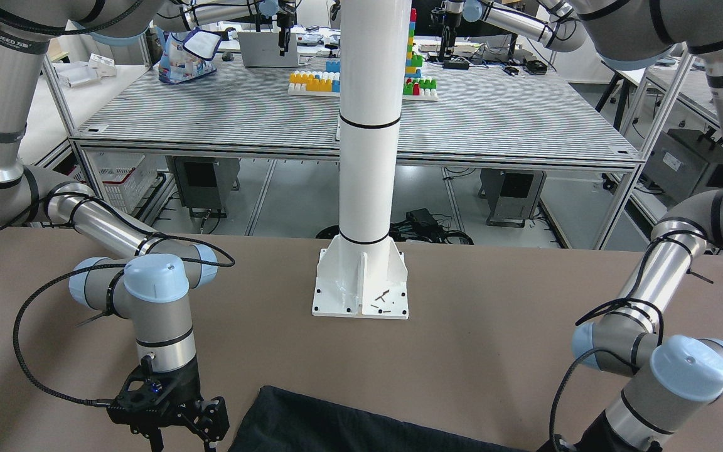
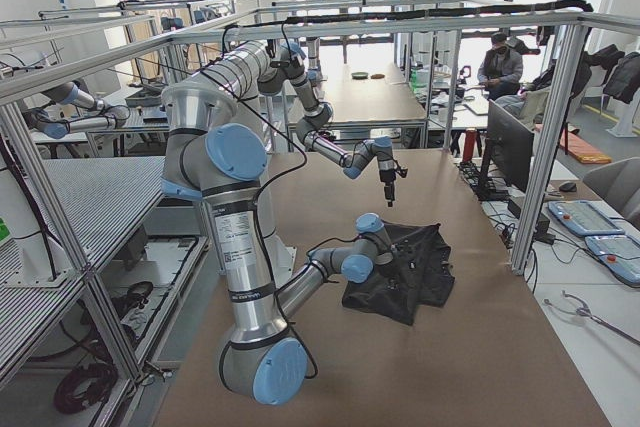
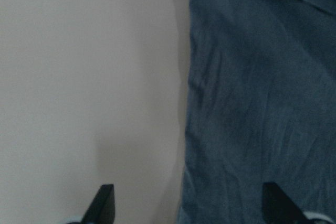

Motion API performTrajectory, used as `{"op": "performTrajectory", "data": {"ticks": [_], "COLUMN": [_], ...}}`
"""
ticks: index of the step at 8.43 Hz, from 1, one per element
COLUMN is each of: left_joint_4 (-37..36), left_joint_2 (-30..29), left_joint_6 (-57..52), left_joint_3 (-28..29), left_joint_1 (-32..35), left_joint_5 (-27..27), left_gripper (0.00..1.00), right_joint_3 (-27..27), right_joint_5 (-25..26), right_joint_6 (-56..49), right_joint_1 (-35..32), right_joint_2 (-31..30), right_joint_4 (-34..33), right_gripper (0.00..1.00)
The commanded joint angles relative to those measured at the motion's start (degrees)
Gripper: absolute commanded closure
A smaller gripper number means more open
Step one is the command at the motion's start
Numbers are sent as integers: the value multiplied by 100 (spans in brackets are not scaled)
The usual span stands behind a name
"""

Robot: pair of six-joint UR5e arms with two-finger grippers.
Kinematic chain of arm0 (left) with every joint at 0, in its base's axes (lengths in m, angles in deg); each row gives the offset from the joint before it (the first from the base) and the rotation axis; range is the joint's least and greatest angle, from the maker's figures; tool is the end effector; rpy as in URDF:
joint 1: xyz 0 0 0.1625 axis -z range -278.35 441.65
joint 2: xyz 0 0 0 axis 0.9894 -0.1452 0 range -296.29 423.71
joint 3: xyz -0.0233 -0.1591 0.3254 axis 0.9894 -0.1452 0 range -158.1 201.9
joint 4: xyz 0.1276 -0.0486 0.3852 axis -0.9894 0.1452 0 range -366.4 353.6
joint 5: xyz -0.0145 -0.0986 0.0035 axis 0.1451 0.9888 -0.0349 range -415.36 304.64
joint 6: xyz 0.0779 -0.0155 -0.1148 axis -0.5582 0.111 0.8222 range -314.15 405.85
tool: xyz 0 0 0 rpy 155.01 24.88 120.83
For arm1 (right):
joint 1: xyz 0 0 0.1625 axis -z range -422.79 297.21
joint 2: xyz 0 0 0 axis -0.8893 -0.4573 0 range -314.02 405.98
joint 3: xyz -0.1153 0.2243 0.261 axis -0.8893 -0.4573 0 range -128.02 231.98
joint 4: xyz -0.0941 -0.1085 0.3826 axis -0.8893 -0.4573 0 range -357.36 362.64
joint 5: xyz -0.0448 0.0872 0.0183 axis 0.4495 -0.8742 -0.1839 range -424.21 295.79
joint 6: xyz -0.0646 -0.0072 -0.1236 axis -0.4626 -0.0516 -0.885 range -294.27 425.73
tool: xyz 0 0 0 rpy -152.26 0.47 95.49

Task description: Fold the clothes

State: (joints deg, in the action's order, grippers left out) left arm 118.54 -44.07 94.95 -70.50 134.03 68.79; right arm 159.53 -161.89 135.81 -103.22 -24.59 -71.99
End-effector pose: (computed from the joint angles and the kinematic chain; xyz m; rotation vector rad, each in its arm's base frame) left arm 0.3381 -0.5287 0.3591 0.3000 1.0358 0.1059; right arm -0.3822 -0.4762 0.2779 0.3522 -0.8542 0.2711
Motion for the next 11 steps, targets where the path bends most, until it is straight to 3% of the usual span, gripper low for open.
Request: {"op": "performTrajectory", "data": {"ticks": [1, 4, 7, 8, 9, 10, 11], "left_joint_4": [724, 725, 734, 725, 725, 734, 734], "left_joint_2": [635, 574, 591, 591, 591, 600, 583], "left_joint_6": [-5, 30, 21, 21, 21, 47, 56], "left_joint_3": [-86, 11, 46, 46, 38, 20, -15], "left_joint_1": [-472, -833, -870, -870, -887, -905, -896], "left_joint_5": [-127, -312, -312, -312, -312, -425, -357], "left_gripper": [16, 32, 32, 45, 69, 100, 100], "right_joint_3": [29, 20, 20, 20, 20, 20, 20], "right_joint_5": [29, 38, 38, 38, 38, 38, 38], "right_joint_6": [32, 32, 32, 32, 32, 23, 14], "right_joint_1": [184, 202, 202, 202, 202, 193, 193], "right_joint_2": [-35, -35, -35, -35, -35, -35, -35], "right_joint_4": [1, 1, 1, 1, 1, 1, 1], "right_gripper": [6, 6, 6, 6, 6, 6, 6]}}
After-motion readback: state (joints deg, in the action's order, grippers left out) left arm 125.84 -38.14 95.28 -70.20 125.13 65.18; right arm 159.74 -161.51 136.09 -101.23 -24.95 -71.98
